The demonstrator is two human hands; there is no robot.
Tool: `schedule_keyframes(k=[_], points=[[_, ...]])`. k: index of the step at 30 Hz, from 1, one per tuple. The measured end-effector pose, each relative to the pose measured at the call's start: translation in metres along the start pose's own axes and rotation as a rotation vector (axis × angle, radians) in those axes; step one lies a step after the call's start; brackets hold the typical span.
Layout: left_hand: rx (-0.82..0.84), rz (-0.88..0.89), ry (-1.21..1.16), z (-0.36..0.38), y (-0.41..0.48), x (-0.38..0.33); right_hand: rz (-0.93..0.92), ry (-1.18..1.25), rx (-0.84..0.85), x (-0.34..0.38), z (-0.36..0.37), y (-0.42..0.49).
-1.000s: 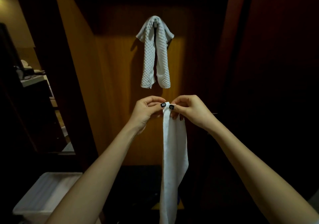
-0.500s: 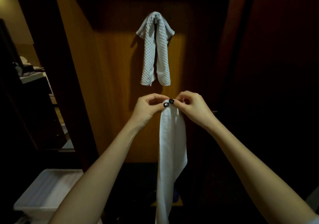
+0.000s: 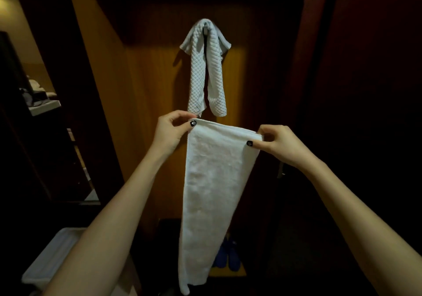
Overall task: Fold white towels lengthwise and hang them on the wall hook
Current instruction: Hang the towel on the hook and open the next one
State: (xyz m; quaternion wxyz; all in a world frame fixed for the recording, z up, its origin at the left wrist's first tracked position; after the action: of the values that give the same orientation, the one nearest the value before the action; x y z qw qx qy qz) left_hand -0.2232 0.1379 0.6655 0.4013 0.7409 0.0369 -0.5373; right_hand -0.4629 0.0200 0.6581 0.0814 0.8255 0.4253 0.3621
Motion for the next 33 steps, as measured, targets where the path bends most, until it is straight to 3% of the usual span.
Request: schedule_keyframes(k=[12,20,24,29,33], points=[[-0.092,0.003,0.096,-0.004,-0.012,0.001,0.014,0.137,-0.282,0.004,-0.007,0.010],[-0.069,-0.055,0.262,0.015,-0.029,0.027,0.194,0.071,-0.237,-0.026,0.003,0.001],[0.080,-0.176,0.088,0.040,-0.038,0.040,0.233,0.138,-0.205,-0.029,0.011,-0.014],[0.028,-0.239,0.085,0.054,-0.050,0.049,0.277,0.217,-0.186,-0.028,0.021,-0.030],[0.063,-0.192,0.058,0.071,-0.052,0.042,0.245,0.433,0.022,-0.011,0.036,-0.029]])
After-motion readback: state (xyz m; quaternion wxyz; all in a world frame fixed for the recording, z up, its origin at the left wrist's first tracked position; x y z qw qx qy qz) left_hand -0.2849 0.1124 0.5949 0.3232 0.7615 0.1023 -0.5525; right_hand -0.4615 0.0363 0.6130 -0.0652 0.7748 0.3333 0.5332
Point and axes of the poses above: each hand's wrist, its own y-axis towards the middle knuckle, its own z-axis out of the palm, x = y × z, the point moved 7 cm from there along y, towards the middle knuckle, and after that the axes turned 1 degree about -y, right-handed, at the moved point
